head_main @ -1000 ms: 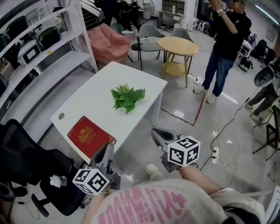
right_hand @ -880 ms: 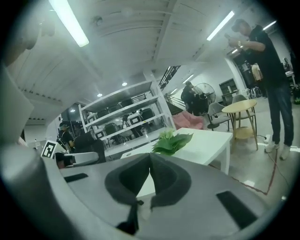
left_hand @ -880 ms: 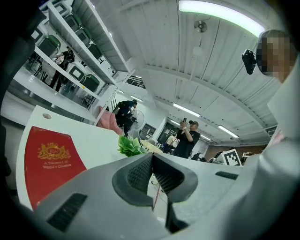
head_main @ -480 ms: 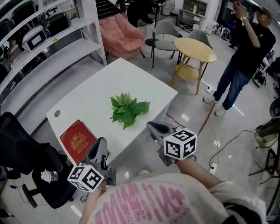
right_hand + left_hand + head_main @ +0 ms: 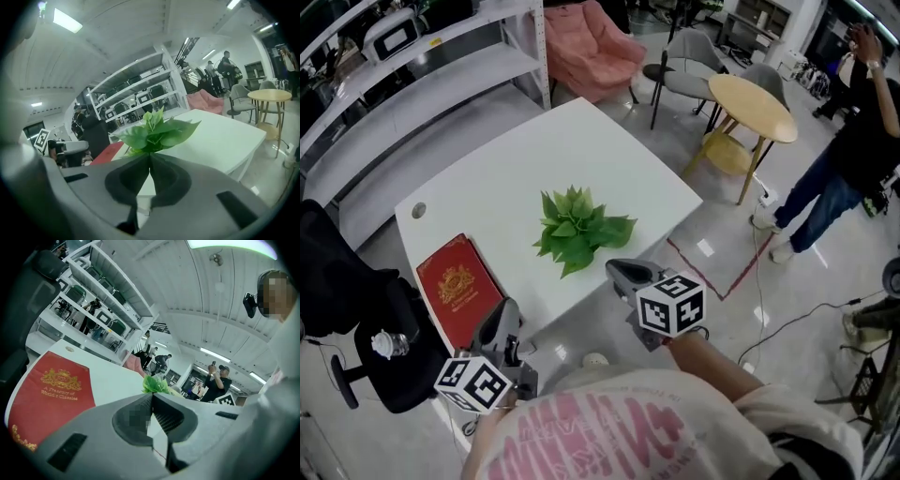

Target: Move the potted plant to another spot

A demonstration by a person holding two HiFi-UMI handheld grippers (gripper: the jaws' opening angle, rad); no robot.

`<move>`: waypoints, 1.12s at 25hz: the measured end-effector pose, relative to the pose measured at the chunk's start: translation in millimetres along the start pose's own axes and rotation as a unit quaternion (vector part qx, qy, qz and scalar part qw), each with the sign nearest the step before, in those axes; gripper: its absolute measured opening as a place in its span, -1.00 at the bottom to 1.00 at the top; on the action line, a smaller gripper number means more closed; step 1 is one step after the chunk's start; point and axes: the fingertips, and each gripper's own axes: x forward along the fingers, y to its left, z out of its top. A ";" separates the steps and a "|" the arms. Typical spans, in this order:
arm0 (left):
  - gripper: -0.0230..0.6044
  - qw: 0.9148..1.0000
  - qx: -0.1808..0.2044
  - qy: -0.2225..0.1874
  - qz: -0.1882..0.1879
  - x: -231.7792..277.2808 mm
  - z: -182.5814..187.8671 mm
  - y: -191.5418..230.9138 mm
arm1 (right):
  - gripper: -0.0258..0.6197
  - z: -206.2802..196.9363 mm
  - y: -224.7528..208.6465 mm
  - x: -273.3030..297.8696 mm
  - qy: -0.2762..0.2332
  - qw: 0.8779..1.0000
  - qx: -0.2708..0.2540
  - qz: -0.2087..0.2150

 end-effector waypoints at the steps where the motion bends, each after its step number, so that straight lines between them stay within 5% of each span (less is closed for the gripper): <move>1: -0.92 1.000 -0.001 0.003 0.010 -1.8 -1.1 4.4 | -0.90 -3.9 -3.0 5.5 0.005 1.000 0.000 0.002; 5: -0.92 0.999 -0.008 0.007 0.051 -10.7 -4.5 20.9 | -0.89 -16.6 -16.9 24.5 0.020 1.000 0.008 0.008; 11: -0.92 0.996 -0.024 0.014 0.085 -24.5 -9.3 32.9 | -0.18 -25.5 -16.5 45.3 0.036 0.998 0.013 0.042; 16: -0.92 0.994 -0.028 0.010 0.105 -36.1 -7.6 38.3 | 0.61 -23.3 -14.6 58.1 0.036 0.998 0.001 0.051; 20: -0.92 0.992 -0.040 0.013 0.116 -38.3 -11.3 45.8 | 0.77 -17.6 -15.7 70.2 0.020 0.999 -0.025 0.037; 28: -0.92 0.992 -0.040 0.029 0.116 -34.3 -23.2 42.4 | 0.77 3.2 -9.1 86.4 -0.045 0.995 -0.079 0.045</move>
